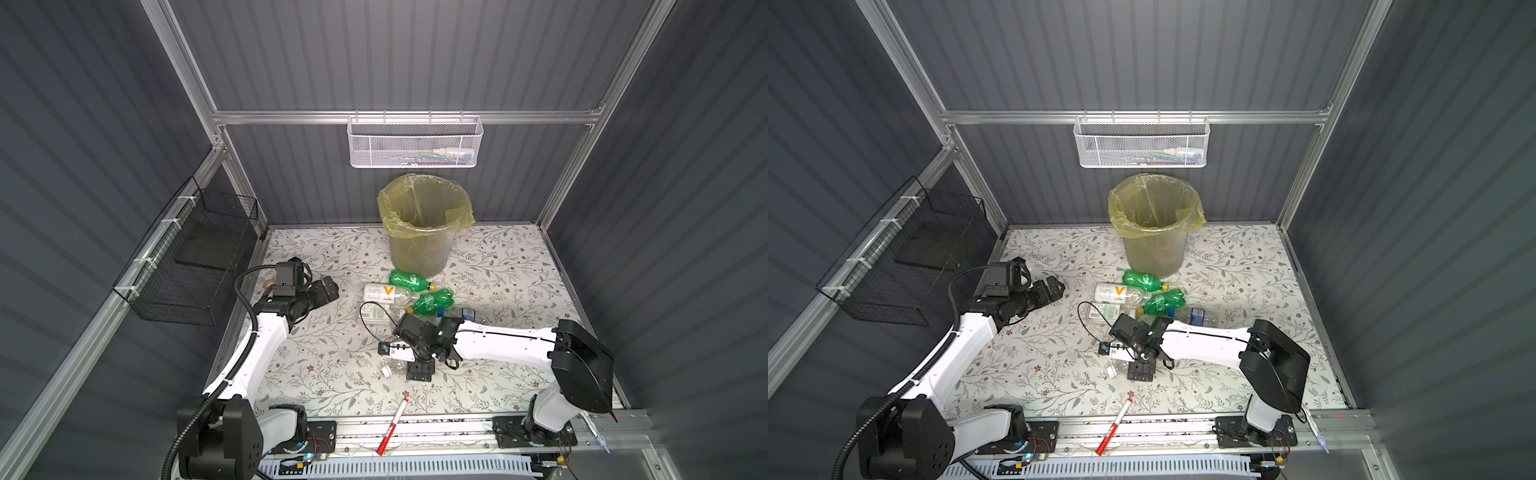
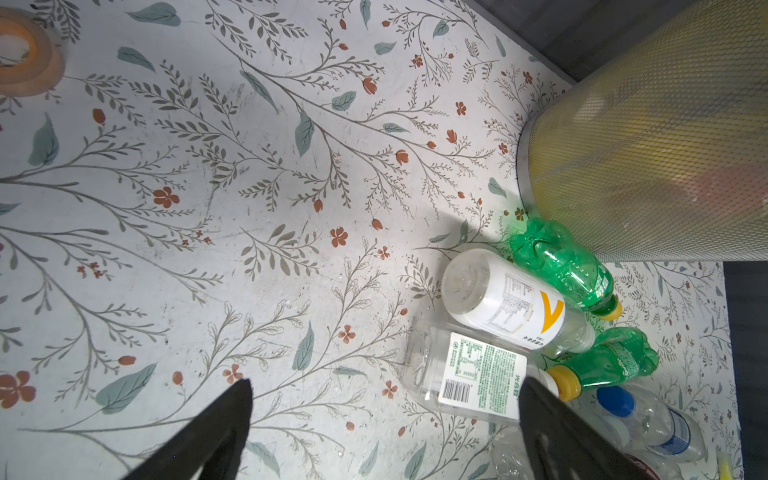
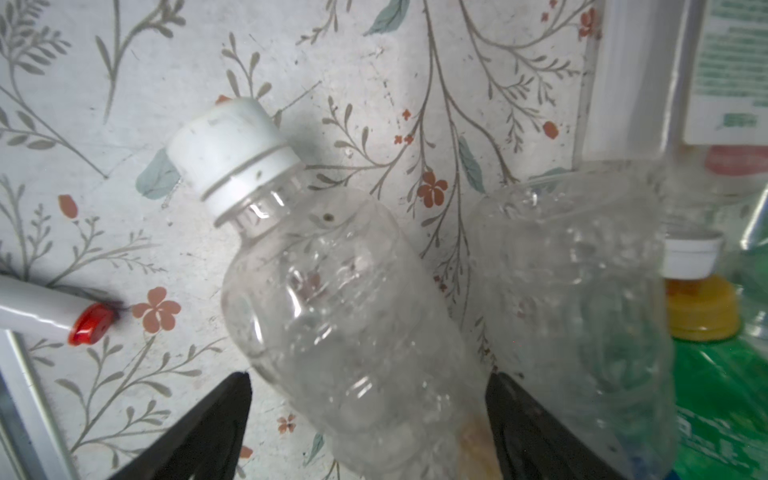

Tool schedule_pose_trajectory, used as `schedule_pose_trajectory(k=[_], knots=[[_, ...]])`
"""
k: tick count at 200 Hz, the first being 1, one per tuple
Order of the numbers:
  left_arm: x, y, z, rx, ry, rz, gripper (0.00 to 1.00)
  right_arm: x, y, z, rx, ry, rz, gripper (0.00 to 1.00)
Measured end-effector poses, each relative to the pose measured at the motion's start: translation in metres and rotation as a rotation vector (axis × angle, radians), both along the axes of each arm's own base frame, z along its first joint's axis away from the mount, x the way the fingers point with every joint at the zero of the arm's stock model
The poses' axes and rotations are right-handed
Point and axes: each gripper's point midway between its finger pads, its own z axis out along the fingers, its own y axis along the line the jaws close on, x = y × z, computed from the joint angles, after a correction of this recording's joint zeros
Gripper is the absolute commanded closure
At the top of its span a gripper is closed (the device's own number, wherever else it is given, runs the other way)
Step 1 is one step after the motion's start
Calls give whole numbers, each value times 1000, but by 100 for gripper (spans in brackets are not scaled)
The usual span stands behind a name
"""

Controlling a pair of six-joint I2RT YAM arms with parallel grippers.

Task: Throw the plastic bottles in the bin
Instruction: 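Reach the right gripper onto a white-cap clear bottle while the left gripper withdraws, then lift the white-cap clear bottle with the right gripper and drop it into the bin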

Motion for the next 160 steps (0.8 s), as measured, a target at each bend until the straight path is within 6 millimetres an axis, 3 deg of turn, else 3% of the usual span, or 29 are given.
schedule_pose_trajectory(k=[19,53,106,133,160], knots=[[0,0,-2,1,5,1,0,0,-1,-10,-13,2,10,10],[1,0,-4,1,13,1,0,4,1,-28,-33,-10,12,19],[1,1,-5,-1,16,4,0,13,9,-25,20,-68,15,35],[1,1,-6,-2,19,3,0,17,11,-8,65,-103,8,38],[1,1,-7,-2,21,2,0,24,15,26,160,-143,-34,39]])
